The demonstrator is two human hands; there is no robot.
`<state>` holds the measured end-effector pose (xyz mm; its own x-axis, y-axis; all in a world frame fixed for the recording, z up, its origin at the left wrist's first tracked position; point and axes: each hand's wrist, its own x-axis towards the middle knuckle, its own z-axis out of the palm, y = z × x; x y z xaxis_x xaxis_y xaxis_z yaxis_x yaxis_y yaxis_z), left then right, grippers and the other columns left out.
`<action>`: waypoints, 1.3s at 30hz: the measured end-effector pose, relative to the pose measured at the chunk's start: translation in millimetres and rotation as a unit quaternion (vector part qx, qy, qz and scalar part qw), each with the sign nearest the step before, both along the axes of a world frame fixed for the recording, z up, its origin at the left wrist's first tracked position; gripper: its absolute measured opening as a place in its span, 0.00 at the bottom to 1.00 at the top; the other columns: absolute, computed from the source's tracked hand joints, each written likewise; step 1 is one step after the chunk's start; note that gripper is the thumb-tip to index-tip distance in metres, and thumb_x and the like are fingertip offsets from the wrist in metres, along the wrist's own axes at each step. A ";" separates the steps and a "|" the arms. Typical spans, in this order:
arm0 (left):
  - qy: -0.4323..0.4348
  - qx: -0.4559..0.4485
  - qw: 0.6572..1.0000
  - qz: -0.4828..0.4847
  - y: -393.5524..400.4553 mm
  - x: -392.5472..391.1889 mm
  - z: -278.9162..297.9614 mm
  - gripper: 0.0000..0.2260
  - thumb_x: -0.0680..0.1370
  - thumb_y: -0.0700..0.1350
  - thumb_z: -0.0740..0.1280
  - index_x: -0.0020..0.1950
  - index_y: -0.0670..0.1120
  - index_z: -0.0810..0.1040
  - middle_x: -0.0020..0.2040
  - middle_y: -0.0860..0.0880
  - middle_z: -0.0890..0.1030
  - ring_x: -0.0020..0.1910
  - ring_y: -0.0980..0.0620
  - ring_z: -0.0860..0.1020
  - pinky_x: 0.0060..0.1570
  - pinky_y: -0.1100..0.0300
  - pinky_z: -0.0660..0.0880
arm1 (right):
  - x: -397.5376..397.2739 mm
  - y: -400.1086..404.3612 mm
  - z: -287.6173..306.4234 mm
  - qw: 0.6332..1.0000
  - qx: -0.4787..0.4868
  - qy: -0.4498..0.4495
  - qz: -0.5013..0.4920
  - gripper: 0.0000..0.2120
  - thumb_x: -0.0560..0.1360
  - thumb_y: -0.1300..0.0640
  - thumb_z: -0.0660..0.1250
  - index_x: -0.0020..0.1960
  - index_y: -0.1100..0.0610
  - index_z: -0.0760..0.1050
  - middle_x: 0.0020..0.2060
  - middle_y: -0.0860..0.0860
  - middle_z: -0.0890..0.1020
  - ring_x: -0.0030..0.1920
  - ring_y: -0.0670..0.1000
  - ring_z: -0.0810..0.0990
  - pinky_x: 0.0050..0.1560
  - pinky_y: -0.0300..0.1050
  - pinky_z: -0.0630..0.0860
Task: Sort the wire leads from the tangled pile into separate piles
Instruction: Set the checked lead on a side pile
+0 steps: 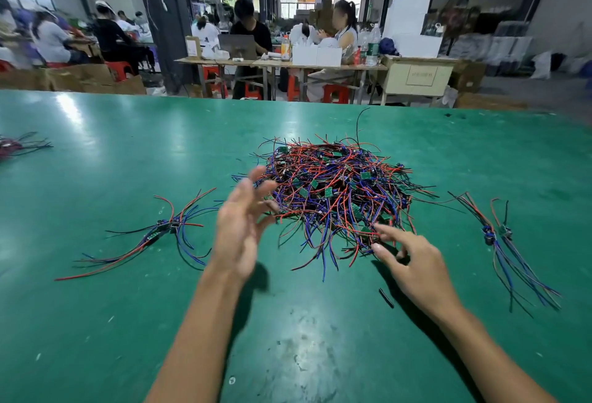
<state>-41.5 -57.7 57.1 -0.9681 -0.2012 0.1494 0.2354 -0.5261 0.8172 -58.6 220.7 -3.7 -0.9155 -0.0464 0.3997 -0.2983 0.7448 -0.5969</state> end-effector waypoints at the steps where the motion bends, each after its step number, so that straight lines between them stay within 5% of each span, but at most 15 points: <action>1: -0.004 0.063 0.998 0.019 -16.0 -0.5 -1.5 0.11 0.83 0.49 0.59 0.61 0.56 0.79 0.48 0.56 0.85 0.37 0.59 0.80 0.37 0.66 0.78 | -0.9 -0.5 -1.7 1.000 -0.004 -0.003 -0.003 0.18 0.76 0.49 0.73 0.65 0.43 0.79 0.47 0.44 0.83 0.42 0.44 0.74 0.47 0.45 0.72; 7: -0.002 0.368 0.926 0.080 -54.5 -1.5 -17.3 0.20 0.85 0.33 0.51 0.76 0.44 0.68 0.55 0.42 0.83 0.53 0.48 0.82 0.49 0.61 0.80 | -1.9 -5.6 -1.2 0.991 0.124 0.021 -0.039 0.12 0.78 0.45 0.69 0.61 0.43 0.81 0.39 0.43 0.73 0.47 0.49 0.72 0.45 0.46 0.71; 11: -0.012 0.391 0.919 0.047 -44.9 -6.3 -17.3 0.17 0.85 0.37 0.55 0.74 0.42 0.69 0.54 0.41 0.84 0.51 0.49 0.84 0.46 0.61 0.82 | 0.6 -5.7 1.2 0.988 0.139 0.045 -0.058 0.04 0.76 0.47 0.72 0.47 0.47 0.83 0.39 0.44 0.71 0.47 0.49 0.71 0.45 0.46 0.69; 13: -0.027 0.281 0.959 0.024 -30.6 -6.9 -13.2 0.15 0.84 0.37 0.58 0.70 0.43 0.73 0.51 0.44 0.85 0.47 0.51 0.85 0.44 0.63 0.82 | 1.7 -5.4 0.3 0.987 0.144 0.043 -0.052 0.03 0.77 0.50 0.71 0.47 0.48 0.82 0.43 0.45 0.74 0.49 0.51 0.72 0.49 0.49 0.70; 16: -0.017 -0.069 0.997 0.018 3.3 -3.3 -11.1 0.12 0.81 0.37 0.65 0.63 0.48 0.78 0.52 0.48 0.86 0.46 0.51 0.85 0.44 0.62 0.80 | 3.7 -6.6 0.5 0.991 0.105 0.073 -0.042 0.03 0.79 0.54 0.68 0.47 0.49 0.77 0.44 0.44 0.78 0.48 0.52 0.75 0.48 0.49 0.67; 18: 0.040 -0.309 0.950 0.039 25.8 -0.1 -18.0 0.13 0.80 0.37 0.67 0.60 0.53 0.81 0.52 0.53 0.86 0.49 0.55 0.83 0.47 0.64 0.77 | 6.1 -7.4 4.3 0.990 0.052 0.125 -0.038 0.04 0.80 0.55 0.66 0.47 0.49 0.76 0.43 0.41 0.78 0.45 0.50 0.74 0.46 0.46 0.63; 20: 0.110 -0.509 0.851 0.070 43.6 1.6 -29.0 0.16 0.78 0.39 0.69 0.63 0.56 0.80 0.57 0.58 0.82 0.57 0.60 0.78 0.56 0.67 0.71 | 8.7 -8.2 8.9 0.981 0.019 0.190 -0.022 0.04 0.80 0.54 0.63 0.47 0.50 0.76 0.42 0.41 0.77 0.43 0.49 0.73 0.45 0.47 0.62; 22: 0.159 -0.628 0.758 0.074 54.4 2.0 -39.6 0.20 0.78 0.44 0.69 0.69 0.56 0.76 0.66 0.58 0.76 0.66 0.60 0.70 0.66 0.63 0.64 | 10.5 -8.9 12.6 0.969 -0.015 0.246 -0.002 0.06 0.80 0.53 0.61 0.48 0.53 0.76 0.42 0.44 0.77 0.43 0.51 0.73 0.45 0.49 0.65; 24: 0.171 -0.663 0.726 0.064 60.9 3.3 -45.7 0.20 0.79 0.49 0.68 0.72 0.58 0.73 0.70 0.61 0.72 0.70 0.61 0.65 0.67 0.60 0.59 | 12.1 -10.0 16.5 0.957 -0.061 0.282 0.009 0.07 0.81 0.54 0.61 0.48 0.53 0.75 0.42 0.45 0.76 0.43 0.52 0.72 0.46 0.50 0.66; 33: 0.214 -0.573 0.783 0.115 64.5 4.1 -40.9 0.05 0.78 0.45 0.72 0.52 0.52 0.83 0.49 0.63 0.83 0.53 0.62 0.78 0.58 0.52 0.68 | 11.5 -4.9 22.2 0.955 -0.116 0.259 -0.087 0.05 0.81 0.54 0.64 0.49 0.52 0.77 0.44 0.44 0.77 0.45 0.48 0.72 0.50 0.46 0.61; 36: 0.214 -0.473 0.849 0.097 69.1 7.7 -35.3 0.03 0.77 0.43 0.72 0.50 0.49 0.85 0.41 0.64 0.82 0.40 0.61 0.80 0.45 0.57 0.77 | 9.0 -2.4 20.4 0.963 -0.098 0.224 -0.112 0.06 0.80 0.51 0.64 0.50 0.51 0.78 0.44 0.43 0.79 0.47 0.49 0.72 0.52 0.45 0.60; 39: 0.161 -0.457 0.870 0.090 69.8 7.7 -31.2 0.06 0.80 0.47 0.70 0.44 0.48 0.84 0.34 0.58 0.81 0.30 0.61 0.73 0.33 0.64 0.70 | 7.7 -2.4 17.8 0.970 -0.080 0.200 -0.111 0.08 0.80 0.49 0.64 0.51 0.51 0.79 0.45 0.42 0.80 0.48 0.51 0.75 0.52 0.47 0.61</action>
<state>-33.8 12.1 25.8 -0.8114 0.0006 0.5845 0.5415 0.3774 0.7512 -50.9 218.3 14.1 -0.6661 0.2257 0.7109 -0.3733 0.7243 -0.5798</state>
